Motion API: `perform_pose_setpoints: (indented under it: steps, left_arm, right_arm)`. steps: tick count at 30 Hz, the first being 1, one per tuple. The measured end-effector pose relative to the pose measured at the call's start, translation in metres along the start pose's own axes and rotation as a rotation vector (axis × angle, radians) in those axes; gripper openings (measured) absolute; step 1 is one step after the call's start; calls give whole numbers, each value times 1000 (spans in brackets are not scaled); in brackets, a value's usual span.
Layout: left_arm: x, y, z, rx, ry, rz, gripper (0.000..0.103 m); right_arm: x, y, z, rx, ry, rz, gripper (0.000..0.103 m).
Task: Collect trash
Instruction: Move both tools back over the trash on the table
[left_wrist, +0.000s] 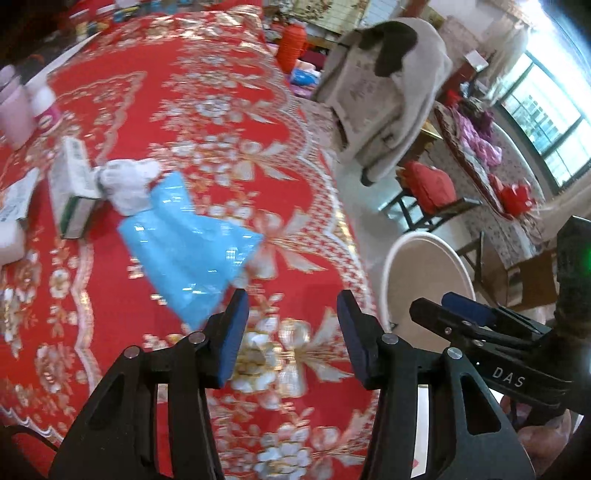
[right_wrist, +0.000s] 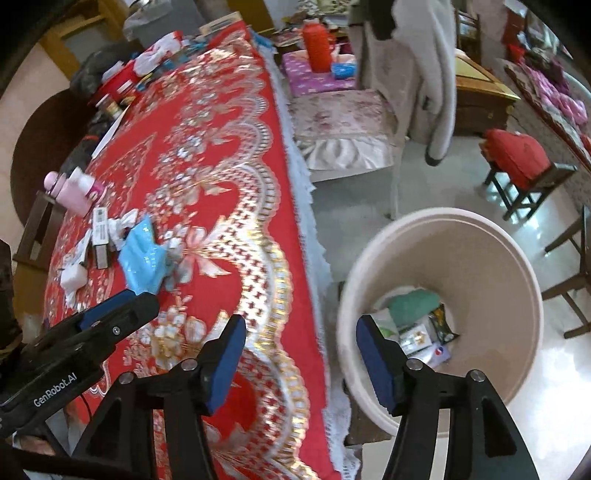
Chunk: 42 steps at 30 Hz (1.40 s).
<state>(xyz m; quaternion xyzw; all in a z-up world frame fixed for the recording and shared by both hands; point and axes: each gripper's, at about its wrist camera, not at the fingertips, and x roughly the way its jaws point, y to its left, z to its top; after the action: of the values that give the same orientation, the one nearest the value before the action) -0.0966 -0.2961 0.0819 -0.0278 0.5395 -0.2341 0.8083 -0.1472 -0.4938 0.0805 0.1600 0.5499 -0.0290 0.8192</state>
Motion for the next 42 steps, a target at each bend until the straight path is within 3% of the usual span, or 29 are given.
perform_pose_setpoints:
  steps: [11,24,33,42]
  left_arm:
    - [-27,67,-6,-93,-45,98,49]
    - [-70,182,-27,-275,-82,213,49]
    - [-92,251,-38,-388,-91,267,49]
    - [-90,282,-28,-437,-84,272,49]
  right_arm:
    - [21,64,10,-110,26,52,61]
    - [49,156,18,-253,52,114,63]
    - [65,192,34,-296,50,126,64]
    - [76,214,57,-316,53,130,64]
